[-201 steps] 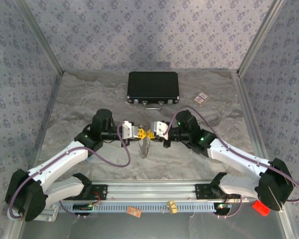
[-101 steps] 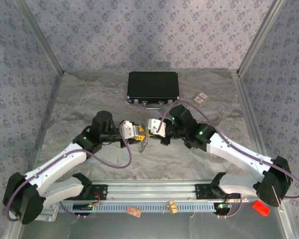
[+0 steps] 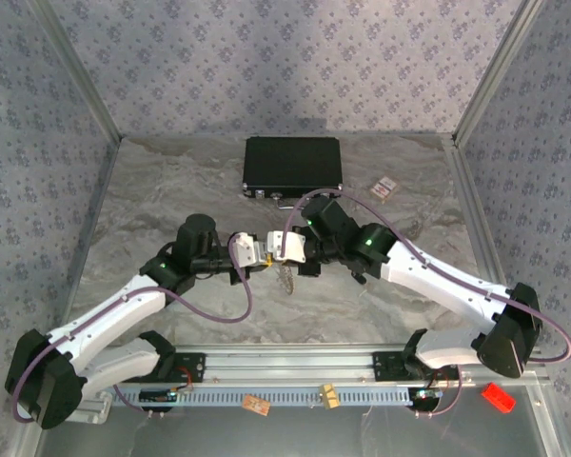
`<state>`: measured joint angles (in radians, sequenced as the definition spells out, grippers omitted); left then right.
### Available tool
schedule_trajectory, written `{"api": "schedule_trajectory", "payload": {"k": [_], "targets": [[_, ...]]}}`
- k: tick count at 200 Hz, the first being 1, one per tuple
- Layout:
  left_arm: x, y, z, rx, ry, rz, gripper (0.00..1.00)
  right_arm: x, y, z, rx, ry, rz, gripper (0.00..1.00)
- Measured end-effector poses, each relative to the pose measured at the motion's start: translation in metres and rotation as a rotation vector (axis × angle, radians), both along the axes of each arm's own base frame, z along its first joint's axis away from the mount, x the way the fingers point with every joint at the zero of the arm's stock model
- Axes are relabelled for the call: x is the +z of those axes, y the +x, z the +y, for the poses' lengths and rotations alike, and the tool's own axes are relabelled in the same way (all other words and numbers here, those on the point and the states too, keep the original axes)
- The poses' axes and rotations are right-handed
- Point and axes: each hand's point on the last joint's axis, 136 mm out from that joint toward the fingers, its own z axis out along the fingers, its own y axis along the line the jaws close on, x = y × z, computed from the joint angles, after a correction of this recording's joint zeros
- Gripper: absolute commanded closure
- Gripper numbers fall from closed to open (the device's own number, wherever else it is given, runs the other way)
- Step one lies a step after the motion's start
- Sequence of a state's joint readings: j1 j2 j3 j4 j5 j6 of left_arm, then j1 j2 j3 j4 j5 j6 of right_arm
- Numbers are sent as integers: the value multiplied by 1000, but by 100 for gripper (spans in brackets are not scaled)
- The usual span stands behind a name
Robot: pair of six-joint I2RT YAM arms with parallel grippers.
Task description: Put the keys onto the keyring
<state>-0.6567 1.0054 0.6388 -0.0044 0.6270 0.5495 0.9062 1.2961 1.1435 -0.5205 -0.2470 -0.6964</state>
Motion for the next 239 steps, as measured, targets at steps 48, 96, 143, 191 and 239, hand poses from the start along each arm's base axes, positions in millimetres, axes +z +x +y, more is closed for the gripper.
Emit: {"api": "schedule_trajectory", "payload": {"k": [48,96,143,191,239], "targets": [[-7,-5,-1,-1,-62,40,100,15,3,-19,-15,241,72,72],[-2,-11,-6,-22,-165,64,100,7,-7,-25,23,393,161,69],[15,-15,-11,-62,-229,42,100,14,-10,-13,70,446,171,74],[15,-16,-14,-70,-237,54,100,13,-13,-7,84,453,189,100],[8,-15,-12,-33,-202,57,68,7,-14,-9,71,377,181,100]]}}
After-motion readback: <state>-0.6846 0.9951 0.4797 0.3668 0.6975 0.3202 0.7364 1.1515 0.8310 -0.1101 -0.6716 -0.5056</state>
